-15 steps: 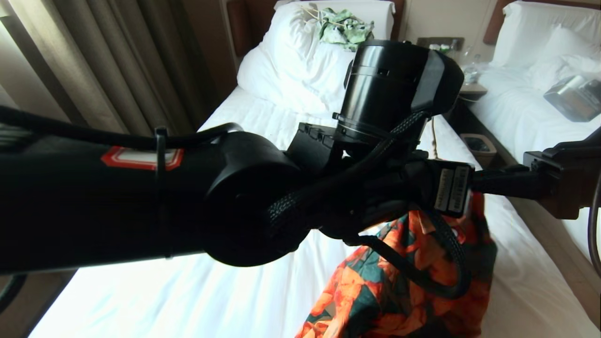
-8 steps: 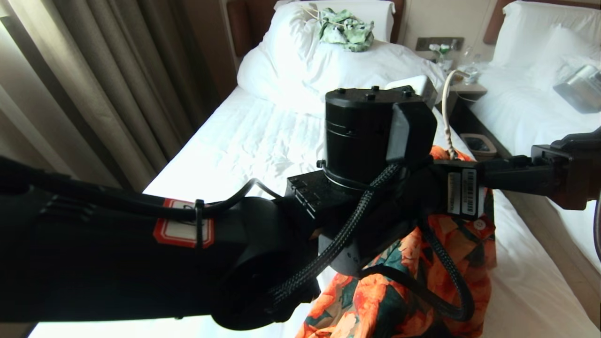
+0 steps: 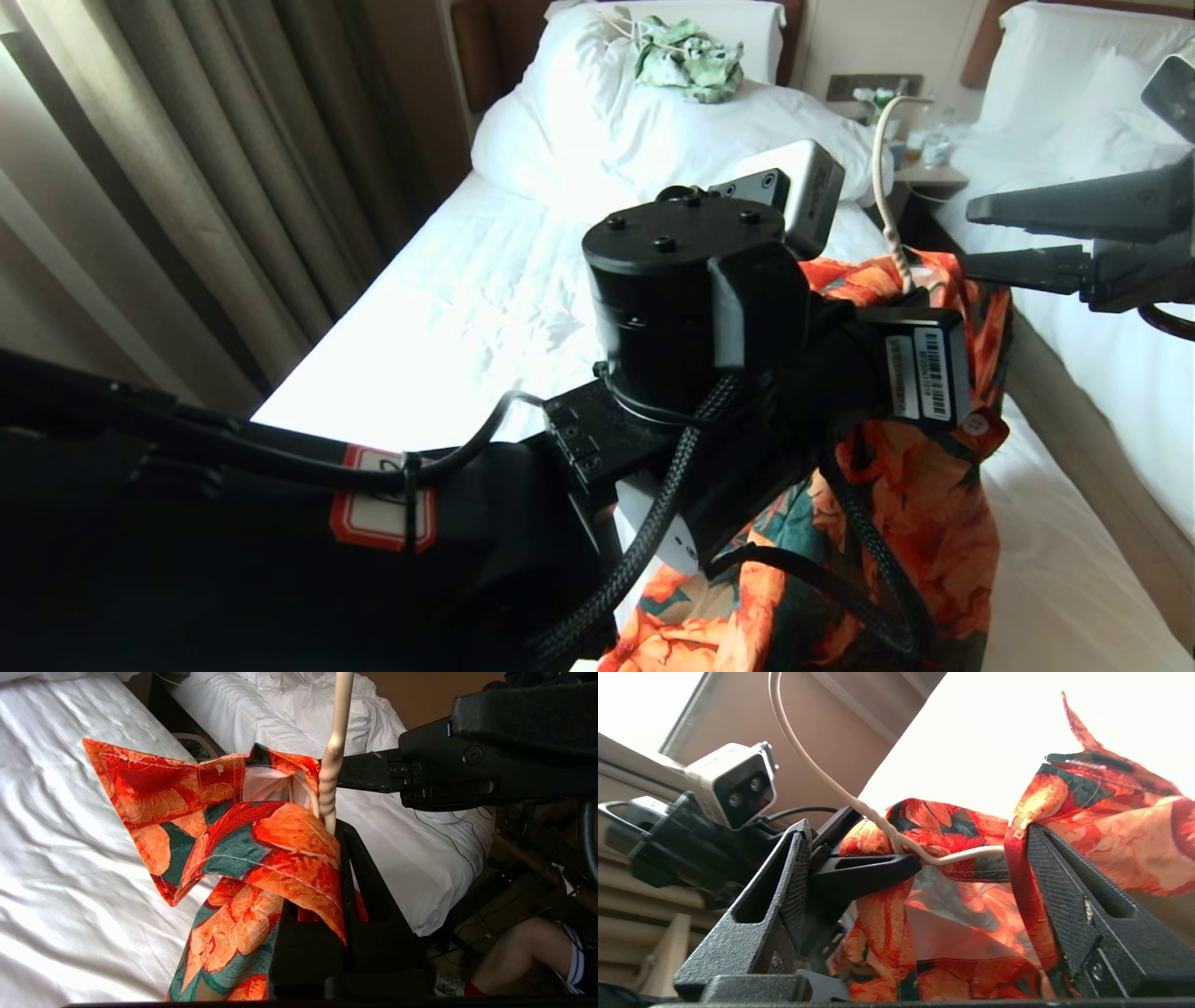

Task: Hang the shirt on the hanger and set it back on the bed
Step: Hook the other side of the shirt onto the hanger, then take the clothes hanger out of the clothes

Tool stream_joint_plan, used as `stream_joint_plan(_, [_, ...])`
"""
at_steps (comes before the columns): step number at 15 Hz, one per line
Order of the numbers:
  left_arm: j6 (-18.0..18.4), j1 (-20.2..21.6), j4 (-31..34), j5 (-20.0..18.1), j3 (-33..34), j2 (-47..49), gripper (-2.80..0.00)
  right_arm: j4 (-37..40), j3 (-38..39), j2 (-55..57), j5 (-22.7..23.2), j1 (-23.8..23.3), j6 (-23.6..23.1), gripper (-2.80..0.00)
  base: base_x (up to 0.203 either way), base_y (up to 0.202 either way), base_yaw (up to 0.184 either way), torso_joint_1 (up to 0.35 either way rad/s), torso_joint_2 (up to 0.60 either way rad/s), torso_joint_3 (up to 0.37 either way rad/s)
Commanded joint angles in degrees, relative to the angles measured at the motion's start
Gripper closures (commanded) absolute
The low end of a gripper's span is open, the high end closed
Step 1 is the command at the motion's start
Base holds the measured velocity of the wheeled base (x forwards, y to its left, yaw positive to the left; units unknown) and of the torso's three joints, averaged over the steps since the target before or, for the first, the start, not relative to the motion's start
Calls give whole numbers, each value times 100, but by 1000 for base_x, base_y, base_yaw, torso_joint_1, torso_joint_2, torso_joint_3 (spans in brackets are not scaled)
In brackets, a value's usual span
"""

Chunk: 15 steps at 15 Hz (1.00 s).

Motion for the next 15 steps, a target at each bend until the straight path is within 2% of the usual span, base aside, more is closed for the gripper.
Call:
stream_joint_plan(1, [-3, -12, -117, 9, 112, -22, 0, -6, -136, 15, 19, -13, 279, -280, 0, 0, 0, 0, 0, 0])
stream_joint_plan(3, [11, -12, -117, 9, 112, -80, 0, -2, -241, 9, 15, -27, 394, -280, 0, 0, 0, 0, 0, 0])
stream_joint_plan(7, [32, -21, -100, 18, 130, -162, 0, -9, -442, -11, 41, -124, 1026, -280, 0, 0, 0, 0, 0, 0])
stream_joint_plan(8, [32, -58, -91, 22, 139, -150, 0, -14, -423, -40, 66, -117, 978, -280, 0, 0, 0, 0, 0, 0])
stream_joint_plan(10, [95, -346, -82, 45, 126, -68, 0, 95, -389, -241, 93, -129, 534, -280, 0, 0, 0, 0, 0, 0])
stream_joint_plan(12, [427, -616, -82, 253, 112, -14, 0, 288, -463, -679, 120, -193, 428, -280, 0, 0, 0, 0, 0, 0])
stream_joint_plan(14, [427, -529, -91, 230, 105, -57, 0, 503, -939, -710, 136, 276, 301, -280, 0, 0, 0, 0, 0, 0])
stream_joint_plan(15, [428, -659, -99, 245, 86, -61, 0, 676, -986, -813, 138, 328, 106, -280, 0, 0, 0, 0, 0, 0])
